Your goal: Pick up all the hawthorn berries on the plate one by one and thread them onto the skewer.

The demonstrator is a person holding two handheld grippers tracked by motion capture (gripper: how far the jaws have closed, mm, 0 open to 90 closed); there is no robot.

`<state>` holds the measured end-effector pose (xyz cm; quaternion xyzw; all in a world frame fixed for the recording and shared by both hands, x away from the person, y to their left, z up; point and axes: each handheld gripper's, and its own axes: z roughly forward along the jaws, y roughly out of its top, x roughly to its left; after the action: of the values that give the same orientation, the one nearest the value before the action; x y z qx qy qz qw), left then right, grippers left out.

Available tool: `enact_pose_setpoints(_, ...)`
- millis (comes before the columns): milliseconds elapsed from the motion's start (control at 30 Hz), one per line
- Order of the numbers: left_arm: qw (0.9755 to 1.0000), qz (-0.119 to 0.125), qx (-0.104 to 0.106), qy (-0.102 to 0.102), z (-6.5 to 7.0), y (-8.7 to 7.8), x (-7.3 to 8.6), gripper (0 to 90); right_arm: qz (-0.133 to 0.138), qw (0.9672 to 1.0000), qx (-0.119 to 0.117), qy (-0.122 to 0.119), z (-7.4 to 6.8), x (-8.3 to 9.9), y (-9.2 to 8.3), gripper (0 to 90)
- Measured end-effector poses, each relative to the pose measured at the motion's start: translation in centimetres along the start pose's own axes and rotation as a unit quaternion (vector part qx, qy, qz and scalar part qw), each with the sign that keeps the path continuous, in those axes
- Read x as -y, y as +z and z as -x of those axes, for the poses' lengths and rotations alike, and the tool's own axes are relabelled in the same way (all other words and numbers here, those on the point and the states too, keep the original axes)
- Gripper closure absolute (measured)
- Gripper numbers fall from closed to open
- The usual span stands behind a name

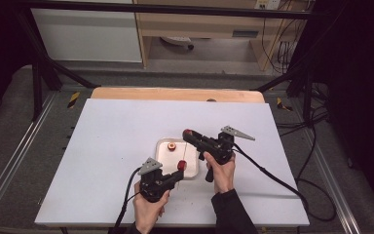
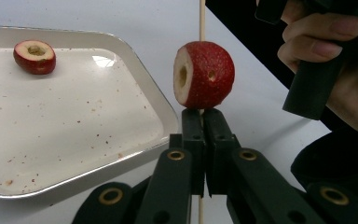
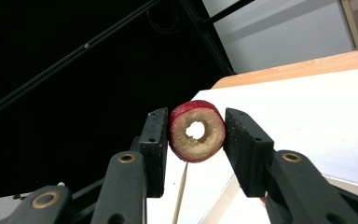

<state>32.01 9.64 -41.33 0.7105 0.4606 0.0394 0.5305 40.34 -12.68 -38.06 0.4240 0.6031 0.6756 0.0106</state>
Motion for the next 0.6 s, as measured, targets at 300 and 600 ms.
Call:
enact_pose_setpoints(300,1.0000,-0.002,-0.001,-0.001,-0.07,0.04,0.00,88.2,0.000,0.9999,0.002,-0.015,0.07,0.00,-0.01,61.3)
enact_pose_setpoints(600,1.0000,-0.003,0.001,-0.006,-0.07,0.13,-0.08,88.2,-0.011,0.9995,0.005,-0.030,0.21,0.30,0.17,61.3)
